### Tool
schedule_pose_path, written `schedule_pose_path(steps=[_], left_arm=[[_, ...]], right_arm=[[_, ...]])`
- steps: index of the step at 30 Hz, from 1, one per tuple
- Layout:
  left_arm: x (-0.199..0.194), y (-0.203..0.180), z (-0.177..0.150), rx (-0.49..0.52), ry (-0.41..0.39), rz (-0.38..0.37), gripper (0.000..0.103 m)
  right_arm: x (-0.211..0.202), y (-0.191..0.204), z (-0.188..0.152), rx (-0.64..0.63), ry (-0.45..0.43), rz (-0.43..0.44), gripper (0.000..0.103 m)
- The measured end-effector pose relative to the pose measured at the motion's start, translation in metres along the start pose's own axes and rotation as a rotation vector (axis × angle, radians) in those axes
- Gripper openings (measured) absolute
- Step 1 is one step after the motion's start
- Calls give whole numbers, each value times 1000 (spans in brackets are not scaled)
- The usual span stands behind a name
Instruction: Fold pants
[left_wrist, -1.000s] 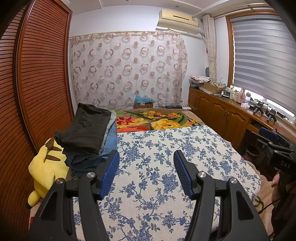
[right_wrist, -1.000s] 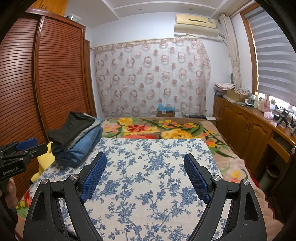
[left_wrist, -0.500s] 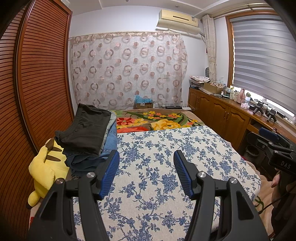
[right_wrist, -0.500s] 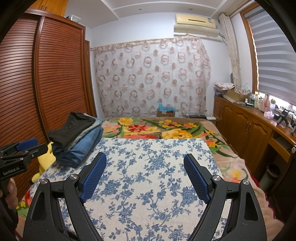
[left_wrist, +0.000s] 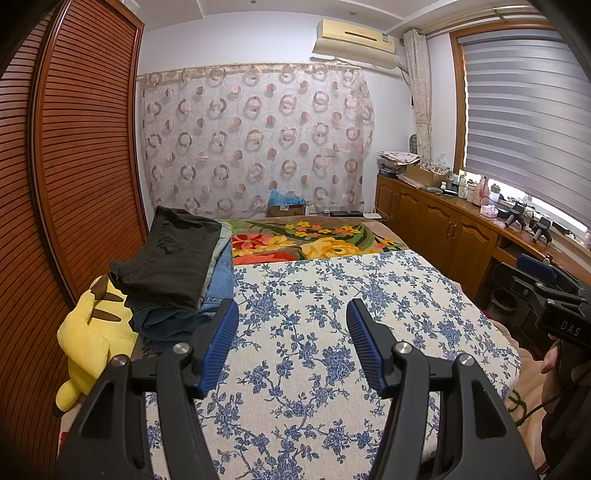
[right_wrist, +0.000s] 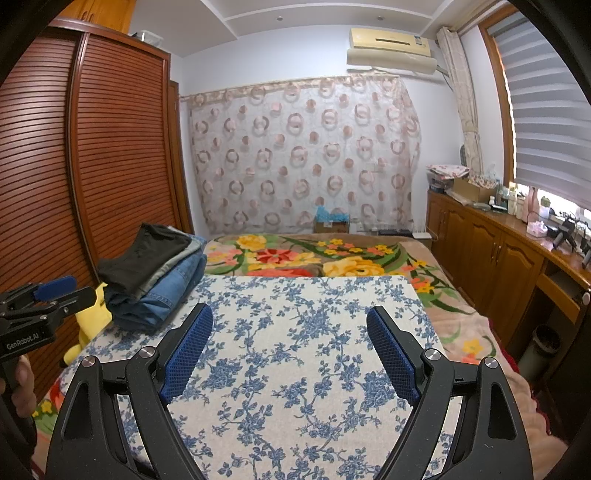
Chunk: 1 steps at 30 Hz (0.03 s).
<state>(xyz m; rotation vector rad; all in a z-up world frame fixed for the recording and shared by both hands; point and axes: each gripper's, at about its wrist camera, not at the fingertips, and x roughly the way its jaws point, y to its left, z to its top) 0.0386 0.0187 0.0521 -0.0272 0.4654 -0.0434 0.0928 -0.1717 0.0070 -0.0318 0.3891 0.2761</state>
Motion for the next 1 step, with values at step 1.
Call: schedule_pose_path(steps=[1], left_arm=[[1, 0, 0, 0, 0, 0, 60]], right_arm=[[0, 0, 0, 0, 0, -1, 87]])
